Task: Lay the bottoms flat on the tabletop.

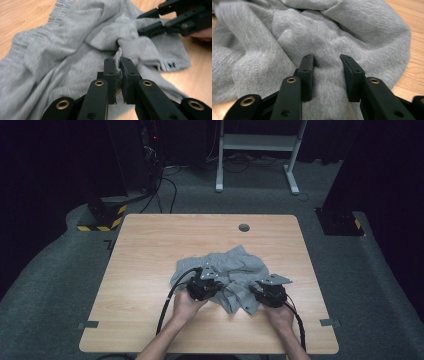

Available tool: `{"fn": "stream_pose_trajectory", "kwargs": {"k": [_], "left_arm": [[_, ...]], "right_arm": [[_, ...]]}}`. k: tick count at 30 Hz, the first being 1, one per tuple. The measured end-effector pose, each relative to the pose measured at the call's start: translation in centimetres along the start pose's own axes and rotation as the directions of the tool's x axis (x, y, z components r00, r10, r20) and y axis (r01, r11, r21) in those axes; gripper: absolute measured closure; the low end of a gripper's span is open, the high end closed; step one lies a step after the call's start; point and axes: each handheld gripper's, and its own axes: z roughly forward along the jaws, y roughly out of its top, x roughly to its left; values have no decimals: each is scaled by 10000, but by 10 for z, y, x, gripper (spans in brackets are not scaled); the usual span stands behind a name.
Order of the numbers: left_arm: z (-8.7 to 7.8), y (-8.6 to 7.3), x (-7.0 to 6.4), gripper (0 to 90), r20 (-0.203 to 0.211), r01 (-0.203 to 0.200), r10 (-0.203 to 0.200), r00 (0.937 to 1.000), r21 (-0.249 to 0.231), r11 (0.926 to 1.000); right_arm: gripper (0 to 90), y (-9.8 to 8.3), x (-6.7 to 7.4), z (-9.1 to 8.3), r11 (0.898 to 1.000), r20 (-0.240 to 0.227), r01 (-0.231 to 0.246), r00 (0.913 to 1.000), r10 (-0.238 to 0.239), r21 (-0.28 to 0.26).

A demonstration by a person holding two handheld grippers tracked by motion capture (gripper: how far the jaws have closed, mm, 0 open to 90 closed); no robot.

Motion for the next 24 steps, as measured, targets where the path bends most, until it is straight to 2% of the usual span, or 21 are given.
{"fn": "stream_pose_trajectory", "kwargs": {"k": [4,8,12,17,20,23,24], "left_arm": [[-21,-19,2,836,-41,253,-253,9997,-84,9996],[-43,-44,6,836,-490,176,-166,9987,185,9997],[-63,-63,11,835,-633,531,-522,9966,120,9985],[-85,-87,18,834,-861,838,-804,9930,368,9958],[-91,-104,21,833,-908,1013,-938,9914,823,9914],[-89,-116,18,832,-1436,698,-452,9886,1709,9828],[-87,-120,16,831,-1436,617,-337,9891,1953,9788]], "right_arm": [[639,0,0,2,9999,-99,8,10000,-7,124],[623,1,1,4,9994,-81,85,9999,-82,333],[612,1,2,5,9986,-37,147,9999,-145,513],[598,1,3,5,9982,-7,209,9998,-209,565],[588,2,4,6,9978,9,334,9994,-335,573],[588,2,3,6,9978,9,349,9994,-350,566],[588,2,3,6,9978,2,340,9994,-341,568]]}}
